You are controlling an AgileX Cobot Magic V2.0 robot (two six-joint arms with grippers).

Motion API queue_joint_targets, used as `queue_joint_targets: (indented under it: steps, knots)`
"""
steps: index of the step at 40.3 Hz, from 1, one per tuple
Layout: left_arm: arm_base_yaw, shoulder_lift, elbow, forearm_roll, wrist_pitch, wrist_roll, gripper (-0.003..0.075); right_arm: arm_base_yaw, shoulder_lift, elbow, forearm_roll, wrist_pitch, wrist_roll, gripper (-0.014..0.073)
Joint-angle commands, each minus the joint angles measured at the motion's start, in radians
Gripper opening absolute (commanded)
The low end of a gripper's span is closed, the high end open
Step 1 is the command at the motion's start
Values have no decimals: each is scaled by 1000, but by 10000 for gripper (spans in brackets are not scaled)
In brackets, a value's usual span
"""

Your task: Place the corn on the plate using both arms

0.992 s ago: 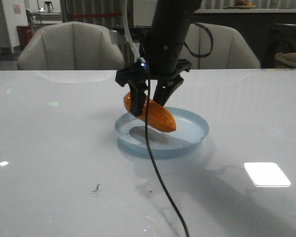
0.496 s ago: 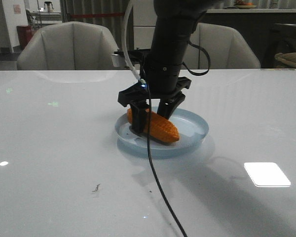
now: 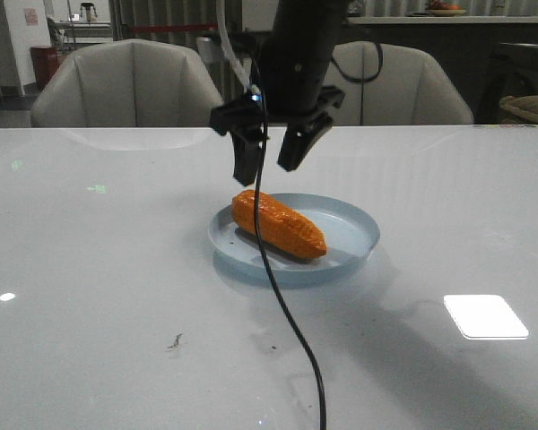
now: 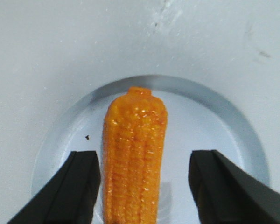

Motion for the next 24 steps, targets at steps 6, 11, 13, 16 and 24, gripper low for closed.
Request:
queue_joint_targets:
  steps: [6, 11, 13, 16, 24]
  knots:
    - [2, -26, -29, -14, -72, -4, 209, -38, -208, -89, -60, 95, 13, 525]
    - [2, -26, -29, -14, -72, -4, 209, -99, -316, -89, -59, 99, 91, 525]
    - [2, -26, -29, -14, -72, -4, 209, -128, -369, -88, -57, 101, 96, 524]
    - [2, -26, -29, -14, -72, -4, 209, -167, -441, -72, -57, 102, 96, 523]
    - [2, -26, -29, -14, -72, -4, 209, -275, -681, 155, -69, 51, 93, 523]
